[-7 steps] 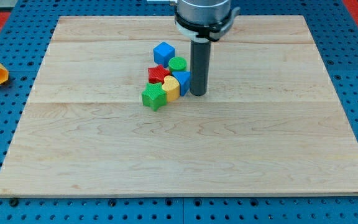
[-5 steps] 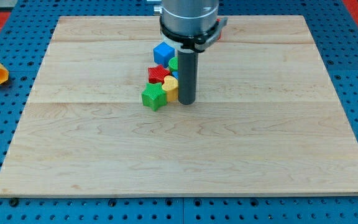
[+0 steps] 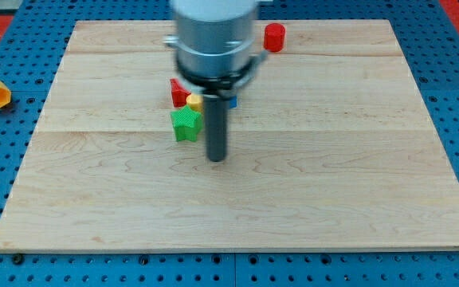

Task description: Move the green star into the yellow heart

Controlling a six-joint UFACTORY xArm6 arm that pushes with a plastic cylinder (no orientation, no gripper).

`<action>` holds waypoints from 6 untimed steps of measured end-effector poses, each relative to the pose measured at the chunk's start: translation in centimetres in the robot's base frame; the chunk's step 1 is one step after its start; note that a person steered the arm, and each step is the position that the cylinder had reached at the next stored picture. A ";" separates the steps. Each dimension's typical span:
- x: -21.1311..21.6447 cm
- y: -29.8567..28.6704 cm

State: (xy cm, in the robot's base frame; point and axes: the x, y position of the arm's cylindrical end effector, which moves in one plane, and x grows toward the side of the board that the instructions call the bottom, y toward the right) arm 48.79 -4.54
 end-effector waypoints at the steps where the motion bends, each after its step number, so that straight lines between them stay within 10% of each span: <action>1: -1.3 -1.3; 6: -2.9 -3.8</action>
State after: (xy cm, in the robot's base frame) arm 45.91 -8.30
